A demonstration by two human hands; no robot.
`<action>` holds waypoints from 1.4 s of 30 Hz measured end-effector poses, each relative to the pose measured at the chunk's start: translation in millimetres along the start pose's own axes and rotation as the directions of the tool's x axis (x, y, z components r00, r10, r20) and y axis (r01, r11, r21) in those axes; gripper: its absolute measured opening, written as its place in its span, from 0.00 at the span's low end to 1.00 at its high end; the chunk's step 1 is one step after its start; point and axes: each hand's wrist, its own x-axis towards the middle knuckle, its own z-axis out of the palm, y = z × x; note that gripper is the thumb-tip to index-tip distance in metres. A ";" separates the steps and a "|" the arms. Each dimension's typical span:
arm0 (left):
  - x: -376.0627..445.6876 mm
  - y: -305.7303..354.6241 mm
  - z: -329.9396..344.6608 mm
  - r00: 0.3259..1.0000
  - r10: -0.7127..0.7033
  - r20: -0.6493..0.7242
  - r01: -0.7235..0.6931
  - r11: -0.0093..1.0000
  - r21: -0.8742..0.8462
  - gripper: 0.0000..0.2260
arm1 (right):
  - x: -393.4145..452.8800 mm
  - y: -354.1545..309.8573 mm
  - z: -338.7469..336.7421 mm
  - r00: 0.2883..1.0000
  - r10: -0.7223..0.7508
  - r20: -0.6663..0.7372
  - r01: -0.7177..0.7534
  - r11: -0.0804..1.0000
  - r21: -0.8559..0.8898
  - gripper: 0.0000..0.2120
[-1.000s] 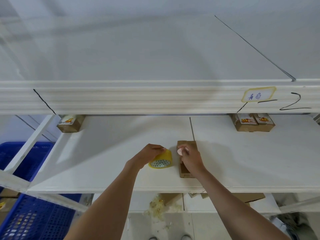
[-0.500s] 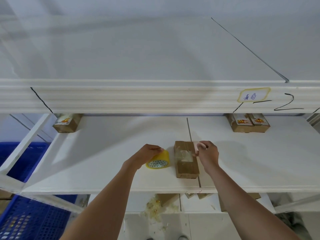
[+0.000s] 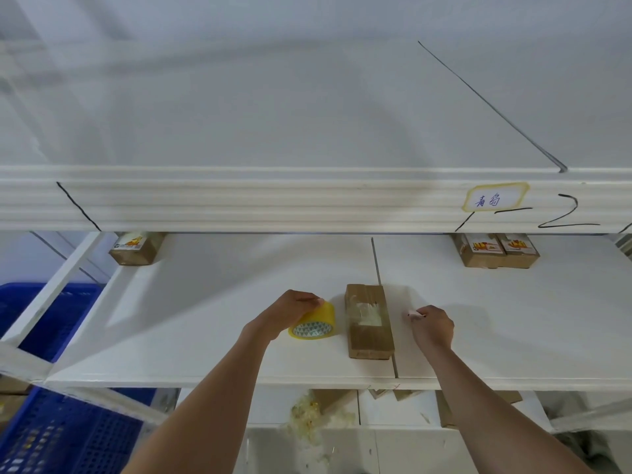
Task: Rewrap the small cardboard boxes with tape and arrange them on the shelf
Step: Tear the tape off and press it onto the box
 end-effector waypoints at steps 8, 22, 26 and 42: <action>-2.5 3.7 1.1 1.000 0.010 -0.001 -0.010 0.999 0.036 0.07 | -26.1 -49.9 4.1 0.952 -0.294 -0.084 0.277 0.946 -0.168 0.14; -5.9 8.5 3.6 1.000 -0.025 0.000 0.025 0.988 0.155 0.09 | -54.7 -121.4 27.7 0.725 -0.284 0.627 0.629 0.645 -0.435 0.18; -9.5 14.3 0.8 0.999 -0.036 0.015 0.033 0.984 0.173 0.09 | -48.7 -121.0 36.1 0.761 -0.264 0.592 0.592 0.655 -0.469 0.21; 23.7 46.3 35.5 0.998 -0.060 0.018 0.022 0.599 0.800 0.16 | -41.9 -116.4 34.7 0.741 -0.308 0.597 0.616 0.666 -0.421 0.15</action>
